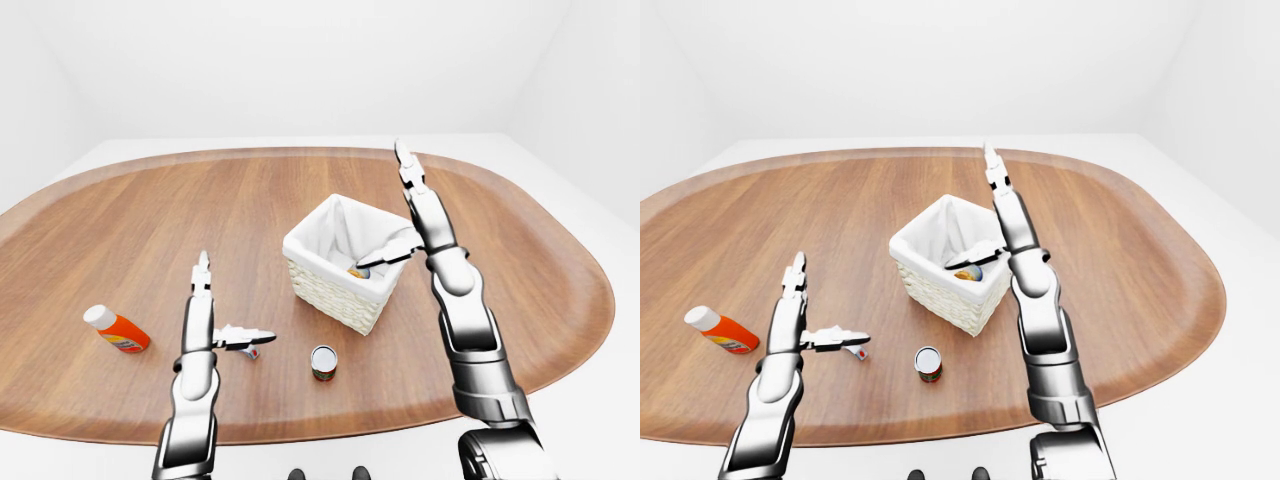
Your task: Pick up the alphabet soup and the cream cheese box, and put them in the basket.
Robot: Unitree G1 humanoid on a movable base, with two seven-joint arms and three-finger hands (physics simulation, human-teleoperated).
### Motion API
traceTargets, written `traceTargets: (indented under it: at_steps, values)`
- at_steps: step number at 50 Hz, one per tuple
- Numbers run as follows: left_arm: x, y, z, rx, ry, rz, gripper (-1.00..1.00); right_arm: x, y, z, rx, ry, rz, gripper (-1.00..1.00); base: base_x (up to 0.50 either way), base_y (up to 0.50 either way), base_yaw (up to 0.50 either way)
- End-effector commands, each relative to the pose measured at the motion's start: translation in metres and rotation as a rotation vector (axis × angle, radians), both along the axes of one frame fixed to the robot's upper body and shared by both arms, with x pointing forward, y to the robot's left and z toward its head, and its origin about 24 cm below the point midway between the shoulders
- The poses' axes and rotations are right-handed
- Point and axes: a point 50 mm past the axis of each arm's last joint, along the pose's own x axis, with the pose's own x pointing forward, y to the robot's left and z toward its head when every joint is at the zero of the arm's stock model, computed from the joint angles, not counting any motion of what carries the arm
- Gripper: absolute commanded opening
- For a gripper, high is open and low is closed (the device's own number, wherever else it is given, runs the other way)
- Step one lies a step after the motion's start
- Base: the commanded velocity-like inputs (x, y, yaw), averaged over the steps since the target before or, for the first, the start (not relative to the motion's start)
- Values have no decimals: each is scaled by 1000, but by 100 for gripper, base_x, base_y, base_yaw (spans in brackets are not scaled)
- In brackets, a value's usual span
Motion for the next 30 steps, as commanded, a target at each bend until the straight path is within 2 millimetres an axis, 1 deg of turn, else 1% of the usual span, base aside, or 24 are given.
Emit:
traceTargets:
  at_steps: [1, 4, 6, 9, 10, 15, 21, 23, 24, 25, 27, 28, 30]
  values:
    - [-3, 4, 26, 154, -72, 1, 100, -49, -7, 7, -21, -95, 29, 100, 0, 0, 0]
    - [-1, 6, 28, 186, -68, -1, 100, -61, -10, 5, -20, -100, 32, 100, 0, 0, 0]
    - [0, 6, 30, 267, -68, 5, 100, -66, -13, 1, -9, -86, 24, 100, 0, 0, 0]
    - [2, 9, 35, 360, -77, 28, 100, -67, -20, -9, 10, -49, 1, 100, 0, 0, 0]
    - [3, 9, 37, 400, -73, 18, 100, -67, -23, -15, 23, -24, -12, 100, 0, 0, 0]
    - [0, 13, 36, 489, -35, 15, 100, -68, -27, -20, 47, -5, -29, 100, 0, 0, 0]
    - [-1, 31, 26, 574, 52, 47, 100, -66, -30, -29, 75, 29, -45, 100, 0, 0, 0]
    - [-4, 35, 22, 621, 49, 40, 100, -65, -31, -31, 81, 36, -51, 100, 0, 0, 0]
    - [-5, 40, 19, 676, 31, 29, 100, -64, -32, -32, 88, 39, -57, 100, 0, 0, 0]
    - [-5, 42, 19, 711, 14, 31, 100, -64, -32, -32, 91, 42, -59, 100, 0, 0, 0]
    - [0, 50, 19, 723, 17, 39, 100, -62, -33, -36, 94, 58, -67, 100, 0, 0, 0]
    - [4, 55, 27, 752, 1, 45, 100, -61, -34, -38, 99, 64, -70, 100, 0, 0, 0]
    - [13, 61, 31, 750, -1, 63, 100, -60, -33, -38, 101, 66, -70, 100, 0, 0, 0]
